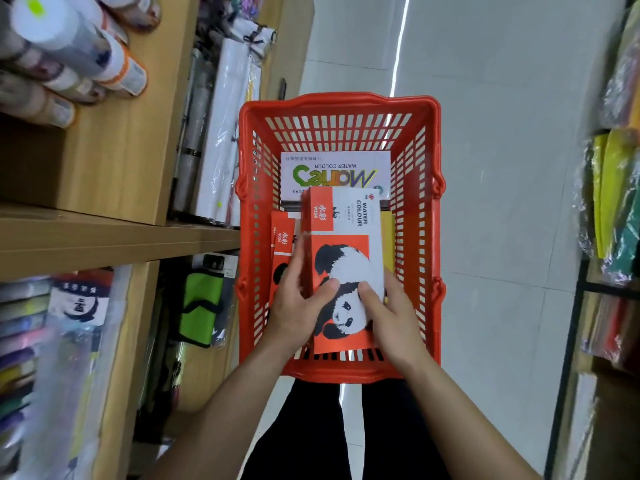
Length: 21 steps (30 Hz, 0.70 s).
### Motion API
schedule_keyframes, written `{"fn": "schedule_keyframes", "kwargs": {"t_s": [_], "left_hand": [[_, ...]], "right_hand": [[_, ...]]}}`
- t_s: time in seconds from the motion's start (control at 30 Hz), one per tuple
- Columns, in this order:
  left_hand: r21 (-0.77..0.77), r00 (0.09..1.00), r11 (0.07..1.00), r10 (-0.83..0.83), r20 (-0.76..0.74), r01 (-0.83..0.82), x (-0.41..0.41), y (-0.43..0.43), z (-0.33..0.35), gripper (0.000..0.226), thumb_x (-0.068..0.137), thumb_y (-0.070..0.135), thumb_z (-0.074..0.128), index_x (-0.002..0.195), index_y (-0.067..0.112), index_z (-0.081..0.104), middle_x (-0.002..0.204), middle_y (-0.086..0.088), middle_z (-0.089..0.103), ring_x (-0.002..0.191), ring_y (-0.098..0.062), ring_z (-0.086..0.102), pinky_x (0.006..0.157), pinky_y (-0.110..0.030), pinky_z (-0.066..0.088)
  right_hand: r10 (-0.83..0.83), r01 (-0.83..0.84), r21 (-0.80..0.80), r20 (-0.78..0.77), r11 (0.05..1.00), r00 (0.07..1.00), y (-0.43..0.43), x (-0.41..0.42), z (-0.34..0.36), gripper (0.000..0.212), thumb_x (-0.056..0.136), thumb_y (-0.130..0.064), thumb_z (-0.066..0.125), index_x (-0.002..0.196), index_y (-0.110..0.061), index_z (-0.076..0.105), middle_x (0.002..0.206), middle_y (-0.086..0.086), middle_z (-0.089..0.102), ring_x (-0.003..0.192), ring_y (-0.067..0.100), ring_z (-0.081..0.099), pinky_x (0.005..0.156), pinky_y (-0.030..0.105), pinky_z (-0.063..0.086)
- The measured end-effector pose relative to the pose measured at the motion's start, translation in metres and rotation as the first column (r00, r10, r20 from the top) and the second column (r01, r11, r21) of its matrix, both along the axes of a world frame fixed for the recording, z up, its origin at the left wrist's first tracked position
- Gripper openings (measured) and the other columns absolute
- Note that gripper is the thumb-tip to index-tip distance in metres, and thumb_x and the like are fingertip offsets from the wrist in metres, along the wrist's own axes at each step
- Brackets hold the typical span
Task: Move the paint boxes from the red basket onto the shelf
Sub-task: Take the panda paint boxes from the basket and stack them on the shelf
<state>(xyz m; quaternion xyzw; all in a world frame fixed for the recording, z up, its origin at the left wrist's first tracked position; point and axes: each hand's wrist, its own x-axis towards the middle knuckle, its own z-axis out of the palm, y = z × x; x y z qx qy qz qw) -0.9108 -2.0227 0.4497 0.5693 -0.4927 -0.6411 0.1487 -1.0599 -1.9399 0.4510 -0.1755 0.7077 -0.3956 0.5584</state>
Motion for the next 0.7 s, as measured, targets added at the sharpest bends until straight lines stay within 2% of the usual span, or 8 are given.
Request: {"fn": "schedule_keyframes", "kwargs": {"t_s": [0.13, 0.27, 0.3, 0.4, 0.47, 0.57, 0.63, 0.7], "left_hand": [[-0.134, 0.986, 0.990, 0.054, 0.157, -0.033, 0.047, -0.014, 0.025, 0.089, 0.075, 0.048, 0.071, 0.153, 0.051, 0.030, 0.146, 0.013, 0.052, 0.134, -0.003, 0.051, 0.114, -0.043, 0.042], [-0.157, 0.971, 0.984, 0.117, 0.207, -0.085, 0.095, -0.013, 0.049, 0.089, 0.070, 0.054, 0.071, 0.148, 0.062, 0.029, 0.133, 0.017, 0.056, 0.117, 0.003, 0.060, 0.094, -0.034, 0.055], [-0.167, 0.968, 0.981, 0.135, 0.211, -0.100, 0.105, -0.010, 0.053, 0.088, 0.069, 0.056, 0.071, 0.147, 0.064, 0.029, 0.134, 0.018, 0.057, 0.115, 0.004, 0.061, 0.090, -0.029, 0.055], [-0.174, 0.959, 0.970, 0.204, 0.199, -0.170, 0.132, -0.003, 0.061, 0.088, 0.069, 0.055, 0.073, 0.146, 0.064, 0.032, 0.131, 0.026, 0.061, 0.114, 0.004, 0.063, 0.083, -0.020, 0.055], [-0.161, 0.951, 0.959, 0.260, 0.169, -0.234, 0.143, 0.002, 0.061, 0.083, 0.070, 0.049, 0.075, 0.141, 0.066, 0.037, 0.125, 0.034, 0.064, 0.112, 0.005, 0.065, 0.076, -0.015, 0.056], [-0.142, 0.935, 0.941, 0.327, 0.139, -0.308, 0.153, 0.008, 0.060, 0.083, 0.071, 0.045, 0.077, 0.143, 0.061, 0.040, 0.128, 0.032, 0.064, 0.113, 0.001, 0.066, 0.079, -0.021, 0.058], [-0.128, 0.934, 0.943, 0.325, 0.147, -0.308, 0.156, 0.012, 0.058, 0.087, 0.069, 0.048, 0.077, 0.145, 0.061, 0.037, 0.124, 0.037, 0.063, 0.110, 0.004, 0.067, 0.077, -0.024, 0.059], [-0.109, 0.933, 0.942, 0.331, 0.146, -0.317, 0.161, 0.014, 0.055, 0.086, 0.069, 0.050, 0.078, 0.143, 0.064, 0.036, 0.124, 0.037, 0.064, 0.110, 0.001, 0.067, 0.079, -0.030, 0.060]], "right_hand": [[0.082, -0.087, 0.072, 0.063, 0.994, 0.995, -0.012, 0.011, -0.019, 0.048, 0.104, -0.046, 0.049, 0.149, -0.031, 0.053, 0.147, -0.007, 0.060, 0.139, 0.014, 0.054, 0.117, 0.039, 0.040], [0.193, -0.185, 0.213, -0.019, 0.959, 0.981, -0.036, 0.023, -0.048, 0.060, 0.106, -0.032, 0.055, 0.160, -0.017, 0.035, 0.146, 0.003, 0.052, 0.138, 0.023, 0.051, 0.109, 0.033, 0.038], [0.221, -0.215, 0.231, 0.002, 0.949, 0.975, -0.041, 0.028, -0.054, 0.061, 0.105, -0.031, 0.057, 0.159, -0.016, 0.035, 0.147, 0.004, 0.054, 0.138, 0.025, 0.053, 0.109, 0.036, 0.041], [0.267, -0.271, 0.208, 0.048, 0.940, 0.962, -0.049, 0.044, -0.066, 0.037, 0.102, -0.024, 0.061, 0.136, -0.030, 0.048, 0.127, -0.009, 0.066, 0.128, 0.026, 0.063, 0.097, 0.038, 0.053], [0.259, -0.259, 0.173, 0.024, 0.950, 0.966, -0.051, 0.053, -0.071, 0.038, 0.098, -0.019, 0.062, 0.130, -0.034, 0.046, 0.126, -0.006, 0.068, 0.122, 0.024, 0.066, 0.103, 0.048, 0.053], [0.253, -0.249, 0.125, -0.017, 0.960, 0.967, -0.048, 0.063, -0.070, 0.049, 0.092, -0.021, 0.065, 0.132, -0.040, 0.046, 0.126, -0.012, 0.070, 0.115, 0.015, 0.069, 0.101, 0.046, 0.055], [0.227, -0.225, 0.083, -0.020, 0.971, 0.974, -0.043, 0.067, -0.068, 0.054, 0.089, -0.017, 0.069, 0.136, -0.035, 0.050, 0.123, -0.016, 0.071, 0.111, 0.006, 0.071, 0.097, 0.043, 0.058], [0.196, -0.193, 0.075, -0.022, 0.978, 0.980, -0.040, 0.070, -0.070, 0.059, 0.086, -0.016, 0.072, 0.141, -0.028, 0.053, 0.126, -0.005, 0.072, 0.114, 0.014, 0.071, 0.097, 0.048, 0.060]]}}
